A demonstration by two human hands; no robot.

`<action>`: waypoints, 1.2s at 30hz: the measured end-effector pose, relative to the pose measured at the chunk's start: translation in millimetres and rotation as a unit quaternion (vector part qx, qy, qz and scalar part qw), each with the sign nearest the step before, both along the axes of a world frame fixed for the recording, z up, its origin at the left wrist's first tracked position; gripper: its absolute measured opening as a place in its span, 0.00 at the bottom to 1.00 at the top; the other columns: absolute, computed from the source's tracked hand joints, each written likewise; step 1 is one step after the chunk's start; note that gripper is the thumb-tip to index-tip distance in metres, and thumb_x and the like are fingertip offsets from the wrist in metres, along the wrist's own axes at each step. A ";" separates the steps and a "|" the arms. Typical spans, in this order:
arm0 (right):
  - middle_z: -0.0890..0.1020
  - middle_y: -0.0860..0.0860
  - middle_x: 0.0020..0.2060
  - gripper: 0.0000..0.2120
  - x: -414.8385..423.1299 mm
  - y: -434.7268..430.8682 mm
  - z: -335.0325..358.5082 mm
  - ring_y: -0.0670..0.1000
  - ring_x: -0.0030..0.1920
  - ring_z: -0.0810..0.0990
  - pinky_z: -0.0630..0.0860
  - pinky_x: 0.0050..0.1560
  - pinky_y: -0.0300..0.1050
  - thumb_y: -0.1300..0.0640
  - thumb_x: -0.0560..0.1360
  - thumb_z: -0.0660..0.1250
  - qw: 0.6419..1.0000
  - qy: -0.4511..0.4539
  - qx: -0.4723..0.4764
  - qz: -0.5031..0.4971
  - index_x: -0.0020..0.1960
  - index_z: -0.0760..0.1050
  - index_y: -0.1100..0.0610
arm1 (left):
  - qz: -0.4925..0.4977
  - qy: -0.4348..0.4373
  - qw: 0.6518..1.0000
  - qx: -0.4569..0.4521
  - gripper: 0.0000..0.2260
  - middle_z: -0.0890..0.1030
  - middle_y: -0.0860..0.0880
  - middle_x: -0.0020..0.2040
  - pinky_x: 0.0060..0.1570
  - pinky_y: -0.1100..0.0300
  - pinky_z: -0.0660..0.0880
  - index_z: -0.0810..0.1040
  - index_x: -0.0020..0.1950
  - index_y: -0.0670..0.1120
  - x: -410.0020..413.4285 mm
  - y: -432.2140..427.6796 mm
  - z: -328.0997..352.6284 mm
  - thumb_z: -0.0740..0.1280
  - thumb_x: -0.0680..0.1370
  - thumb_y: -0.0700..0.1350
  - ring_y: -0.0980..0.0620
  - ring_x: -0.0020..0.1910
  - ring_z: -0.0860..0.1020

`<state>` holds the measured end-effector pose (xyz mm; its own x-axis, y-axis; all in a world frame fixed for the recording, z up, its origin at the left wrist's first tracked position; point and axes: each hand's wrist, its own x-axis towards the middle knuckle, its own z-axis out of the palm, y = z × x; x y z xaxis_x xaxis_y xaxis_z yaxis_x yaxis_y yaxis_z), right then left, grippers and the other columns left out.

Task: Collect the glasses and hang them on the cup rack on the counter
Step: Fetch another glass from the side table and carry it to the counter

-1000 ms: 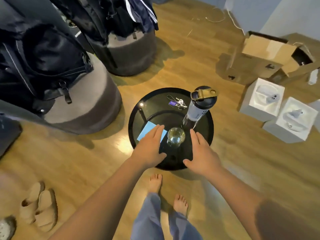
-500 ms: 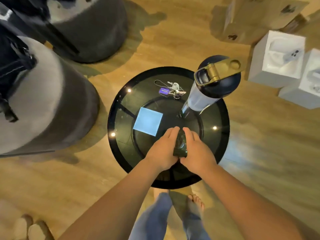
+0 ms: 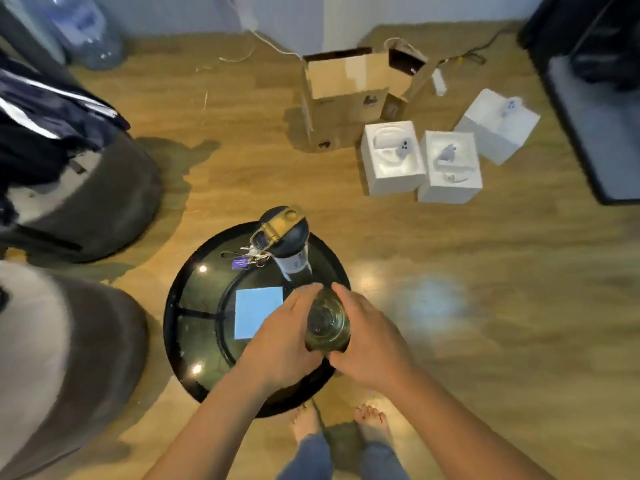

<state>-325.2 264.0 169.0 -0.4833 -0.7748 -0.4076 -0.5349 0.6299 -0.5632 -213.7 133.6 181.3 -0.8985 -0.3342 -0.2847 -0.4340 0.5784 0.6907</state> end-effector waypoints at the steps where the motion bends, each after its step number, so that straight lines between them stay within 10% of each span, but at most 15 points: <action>1: 0.65 0.45 0.73 0.50 -9.3 12.8 22.8 0.53 0.67 0.73 0.77 0.58 0.52 0.48 0.65 0.74 1.000 0.011 -0.008 -0.014 0.77 0.47 0.42 | -0.022 0.011 1.000 -0.002 0.35 0.72 0.53 0.69 0.60 0.58 0.72 0.64 0.73 0.53 -13.0 6.9 22.7 0.73 0.67 0.46 0.54 0.65 0.72; 11: 0.76 0.50 0.63 0.47 -91.5 196.0 194.5 0.55 0.59 0.78 0.80 0.52 0.54 0.43 0.59 0.78 0.982 0.096 -0.066 -0.149 0.72 0.59 0.44 | -0.228 0.137 0.964 -0.016 0.38 0.72 0.57 0.57 0.51 0.82 0.61 0.67 0.67 0.56 -136.2 153.8 194.2 0.82 0.62 0.46 0.72 0.50 0.67; 20: 0.77 0.49 0.63 0.49 -145.8 420.5 256.3 0.52 0.60 0.77 0.79 0.55 0.52 0.46 0.59 0.81 0.955 0.118 -0.104 -0.250 0.73 0.61 0.44 | -0.302 0.170 0.938 0.003 0.38 0.77 0.66 0.57 0.53 0.61 0.76 0.65 0.60 0.75 -228.5 362.8 244.9 0.81 0.57 0.59 0.65 0.56 0.77; 29: 0.81 0.43 0.56 0.42 -194.4 647.7 284.4 0.46 0.54 0.79 0.81 0.51 0.49 0.37 0.58 0.79 0.888 0.196 -0.115 -0.400 0.67 0.67 0.44 | -0.443 0.149 0.877 0.111 0.44 0.80 0.58 0.59 0.53 0.55 0.80 0.70 0.68 0.62 -348.2 584.0 269.8 0.83 0.55 0.56 0.58 0.57 0.80; 36: 0.78 0.46 0.64 0.55 -265.6 813.8 282.0 0.50 0.63 0.76 0.78 0.59 0.51 0.33 0.59 0.76 0.818 0.212 -0.054 -0.533 0.78 0.57 0.48 | -0.535 0.137 0.818 0.161 0.43 0.78 0.60 0.60 0.51 0.64 0.79 0.70 0.70 0.57 -466.3 774.0 263.5 0.84 0.58 0.46 0.62 0.57 0.78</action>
